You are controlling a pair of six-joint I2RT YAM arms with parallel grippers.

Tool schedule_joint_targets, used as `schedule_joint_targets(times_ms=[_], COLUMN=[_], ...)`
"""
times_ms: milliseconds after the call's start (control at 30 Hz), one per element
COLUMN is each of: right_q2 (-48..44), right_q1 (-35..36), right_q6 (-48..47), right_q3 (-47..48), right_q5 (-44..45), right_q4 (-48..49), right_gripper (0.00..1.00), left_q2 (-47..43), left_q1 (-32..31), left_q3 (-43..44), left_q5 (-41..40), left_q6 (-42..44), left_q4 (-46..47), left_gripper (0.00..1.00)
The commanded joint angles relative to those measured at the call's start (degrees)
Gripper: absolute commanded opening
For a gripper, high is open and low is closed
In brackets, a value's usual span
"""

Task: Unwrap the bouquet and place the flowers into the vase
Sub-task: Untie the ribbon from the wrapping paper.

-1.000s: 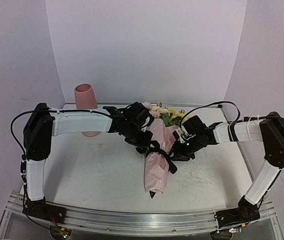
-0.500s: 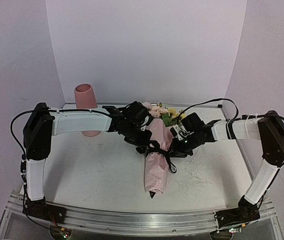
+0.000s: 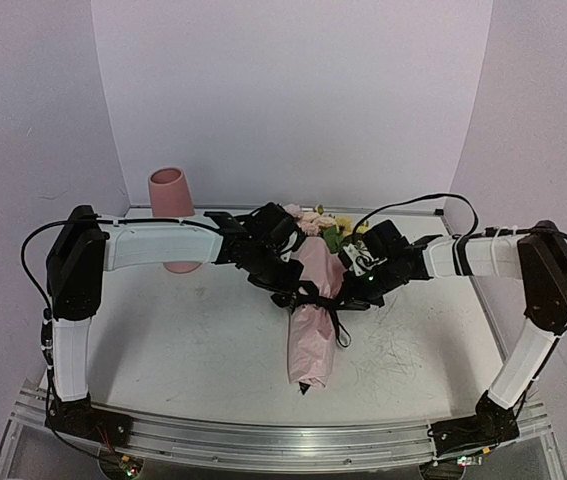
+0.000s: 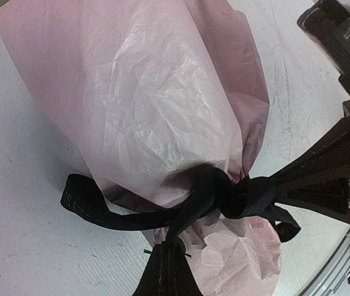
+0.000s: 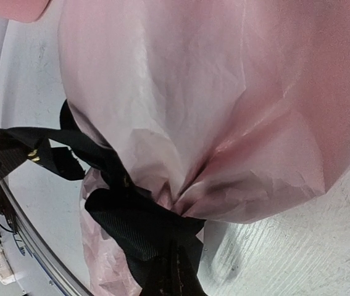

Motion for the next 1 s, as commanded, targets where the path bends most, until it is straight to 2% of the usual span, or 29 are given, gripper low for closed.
schedule_joint_targets(times_ms=[0,133,333,667,833,967], right_q2=[-4.19,-4.62,-3.86,-3.40,-3.34,-3.30], right_q1=[0.27,0.28,0.25,0.26,0.30,0.26], right_q6=[-0.61,-0.73,-0.61,0.29,1.75,2.93], right_q3=[5.11,7.49,10.39,10.25,9.37,8.78], right_q5=[-1.11,-0.75,6.37,12.41,15.51,18.43], right_q4=[-4.25,-5.42,-10.71,-14.20,-15.83,-17.42], right_gripper=[0.00,0.00,0.00,0.00,0.00,0.00], left_q2=[-0.82,-0.67,-0.96,-1.38,-2.53,-3.26], left_q1=[0.39,0.39,0.39,0.37,0.43,0.58], left_q3=[0.87,0.91,0.92,0.70,-0.34,-1.22], left_q5=[0.37,0.66,0.34,-0.08,-6.78,-7.80], left_q6=[-1.01,-1.22,-1.37,-1.55,-3.15,-3.48], left_q4=[-0.18,-0.19,-0.18,-0.18,-1.74,-1.98], left_gripper=[0.00,0.00,0.00,0.00,0.00,0.00])
